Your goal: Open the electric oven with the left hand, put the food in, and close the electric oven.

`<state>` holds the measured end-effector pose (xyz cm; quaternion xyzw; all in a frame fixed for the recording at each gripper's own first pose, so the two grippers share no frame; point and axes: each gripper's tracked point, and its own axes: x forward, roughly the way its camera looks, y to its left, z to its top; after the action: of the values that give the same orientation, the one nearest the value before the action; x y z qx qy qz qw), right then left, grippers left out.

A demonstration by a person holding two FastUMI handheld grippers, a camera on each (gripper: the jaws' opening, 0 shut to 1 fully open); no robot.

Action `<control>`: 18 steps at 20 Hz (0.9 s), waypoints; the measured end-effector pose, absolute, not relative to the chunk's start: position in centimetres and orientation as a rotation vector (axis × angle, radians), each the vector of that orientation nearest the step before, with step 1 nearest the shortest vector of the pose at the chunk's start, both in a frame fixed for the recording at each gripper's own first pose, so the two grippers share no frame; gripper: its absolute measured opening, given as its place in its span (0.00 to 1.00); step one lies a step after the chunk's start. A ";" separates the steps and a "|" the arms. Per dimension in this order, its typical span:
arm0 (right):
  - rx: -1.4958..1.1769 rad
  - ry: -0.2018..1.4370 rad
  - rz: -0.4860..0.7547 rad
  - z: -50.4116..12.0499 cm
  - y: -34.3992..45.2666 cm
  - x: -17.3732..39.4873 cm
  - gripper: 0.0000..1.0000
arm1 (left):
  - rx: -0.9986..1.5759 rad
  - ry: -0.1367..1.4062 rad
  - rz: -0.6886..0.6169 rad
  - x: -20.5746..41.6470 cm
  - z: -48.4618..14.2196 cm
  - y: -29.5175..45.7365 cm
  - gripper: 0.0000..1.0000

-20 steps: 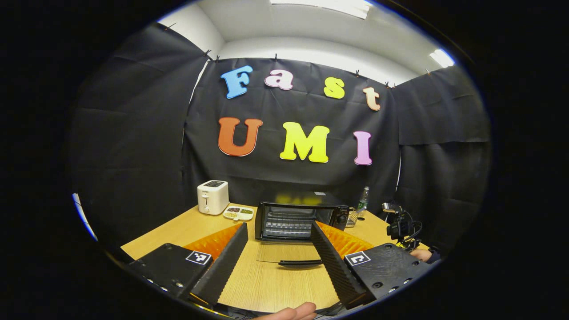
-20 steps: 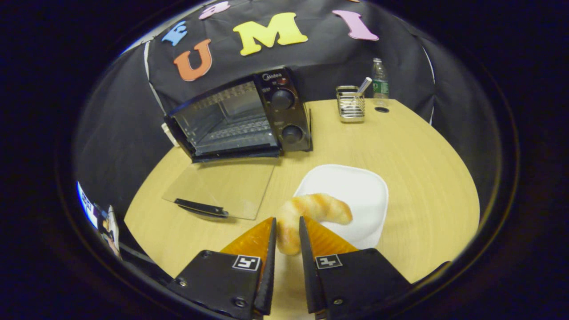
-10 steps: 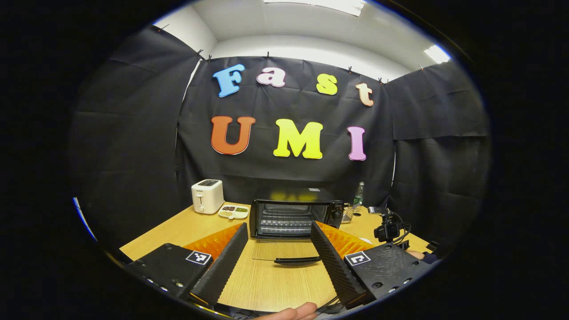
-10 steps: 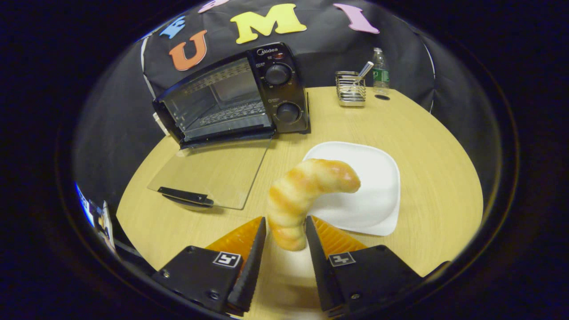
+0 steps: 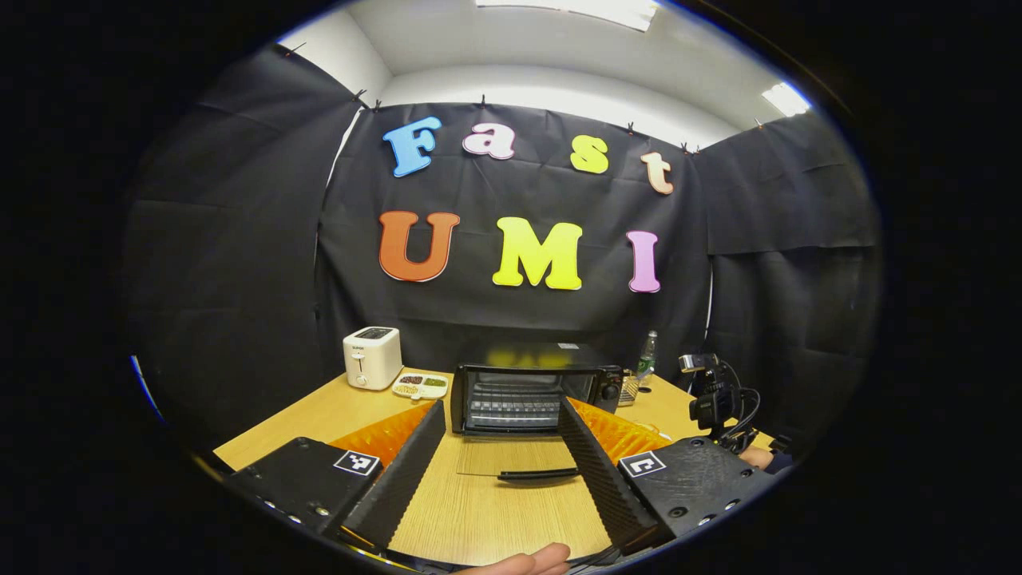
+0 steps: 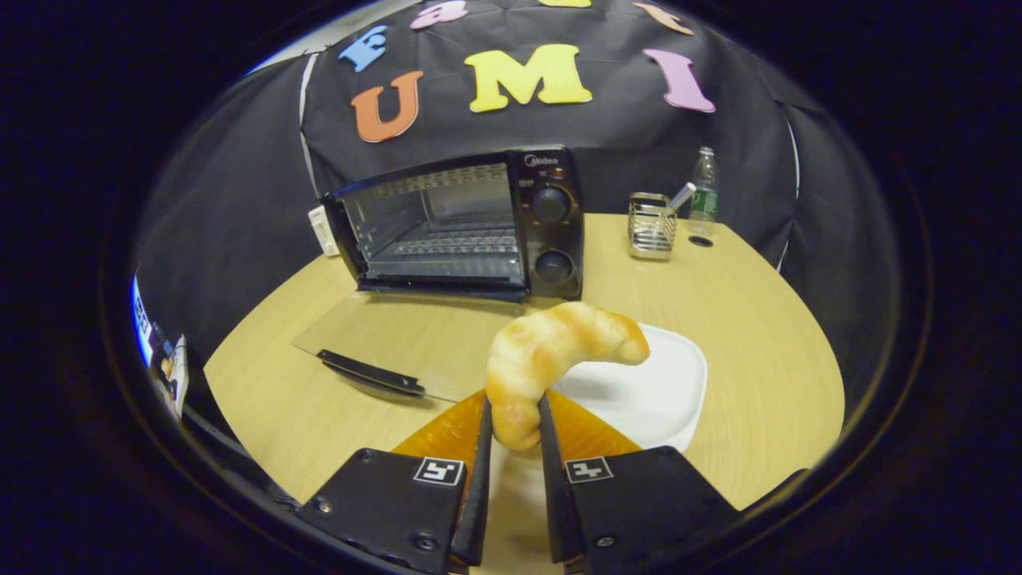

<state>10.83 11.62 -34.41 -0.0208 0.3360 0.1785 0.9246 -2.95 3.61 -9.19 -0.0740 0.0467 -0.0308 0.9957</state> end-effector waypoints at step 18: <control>0.003 0.647 0.449 -33.3 30.8 28.9 0.32 | -0.136 0.086 0.079 1.5 -10.1 12.0 0.93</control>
<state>28.89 30.76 -33.25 0.0014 0.3152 0.2185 0.9235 1.49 11.98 -10.08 -0.0680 0.0431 0.0393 0.9960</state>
